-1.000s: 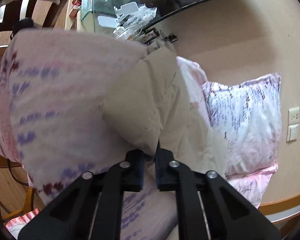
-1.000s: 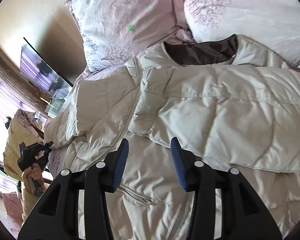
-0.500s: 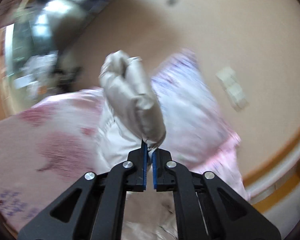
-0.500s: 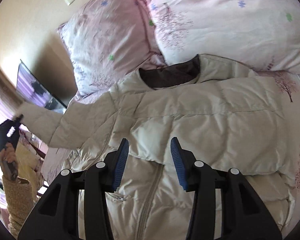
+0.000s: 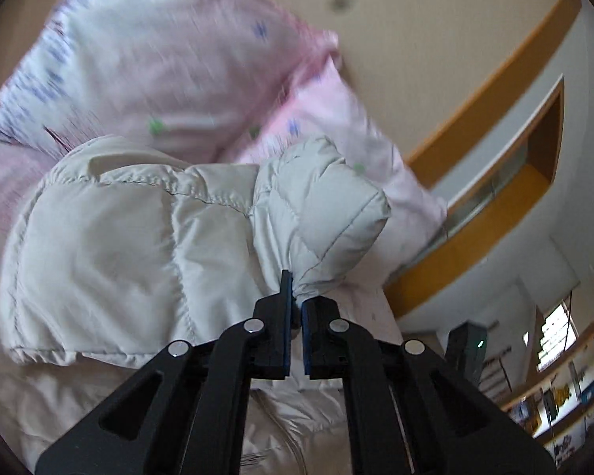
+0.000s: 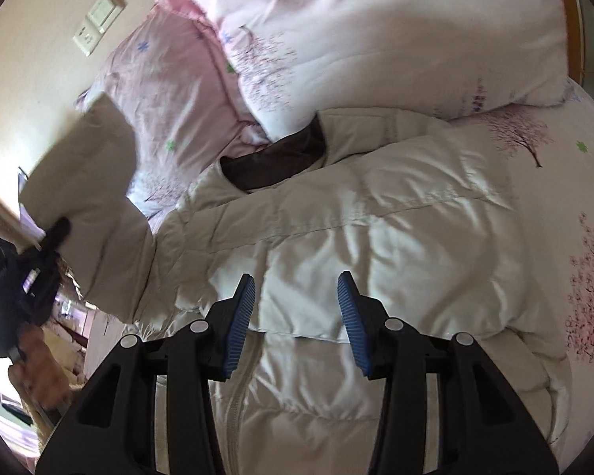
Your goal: Fold large clothes
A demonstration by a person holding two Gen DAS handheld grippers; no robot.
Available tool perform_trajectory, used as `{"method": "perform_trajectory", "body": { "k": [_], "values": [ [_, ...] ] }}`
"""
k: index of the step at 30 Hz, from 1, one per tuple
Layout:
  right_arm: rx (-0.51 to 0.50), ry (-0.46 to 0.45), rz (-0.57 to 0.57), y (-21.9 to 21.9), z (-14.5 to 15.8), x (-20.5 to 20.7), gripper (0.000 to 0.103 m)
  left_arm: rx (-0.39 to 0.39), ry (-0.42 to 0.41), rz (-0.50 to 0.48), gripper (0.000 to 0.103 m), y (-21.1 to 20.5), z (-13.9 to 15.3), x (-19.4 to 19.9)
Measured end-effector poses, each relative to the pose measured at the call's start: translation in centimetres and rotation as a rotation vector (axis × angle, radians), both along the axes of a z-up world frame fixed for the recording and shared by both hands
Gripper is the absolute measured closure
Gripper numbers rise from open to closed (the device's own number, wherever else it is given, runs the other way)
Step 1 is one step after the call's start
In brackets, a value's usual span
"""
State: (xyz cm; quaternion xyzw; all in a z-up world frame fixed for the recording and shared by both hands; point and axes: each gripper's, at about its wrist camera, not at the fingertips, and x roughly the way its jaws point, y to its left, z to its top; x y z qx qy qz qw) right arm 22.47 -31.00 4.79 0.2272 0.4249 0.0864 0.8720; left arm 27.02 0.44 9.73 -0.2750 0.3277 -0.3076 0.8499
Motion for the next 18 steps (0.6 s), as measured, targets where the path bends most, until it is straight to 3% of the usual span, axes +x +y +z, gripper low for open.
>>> {"method": "perform_trajectory", "body": {
  "k": [6, 12, 14, 15, 16, 18],
  "values": [
    [0.021, 0.011, -0.060, -1.9, -0.8, 0.4, 0.057, 0.133, 0.097, -0.082, 0.098, -5.5, -4.1, 0.8],
    [0.069, 0.036, -0.065, -2.4, -1.7, 0.8, 0.057, 0.238, 0.204, -0.146, 0.082, -8.3, -7.3, 1.2],
    [0.077, 0.038, -0.061, -2.2, -1.6, 0.7, 0.057, 0.226, 0.218, -0.159, 0.069, -7.9, -7.4, 1.3],
    [0.083, 0.037, -0.059, -2.0, -1.6, 0.7, 0.057, 0.185, 0.217, -0.178, 0.022, -7.5, -7.4, 1.3],
    [0.088, 0.037, -0.057, -2.0, -1.5, 0.7, 0.057, 0.147, 0.201, -0.165, 0.003, -7.2, -7.4, 1.2],
    [0.108, 0.038, -0.052, -1.7, -1.5, 0.8, 0.057, 0.131, 0.135, -0.122, 0.002, -6.4, -6.5, 0.3]
  ]
}}
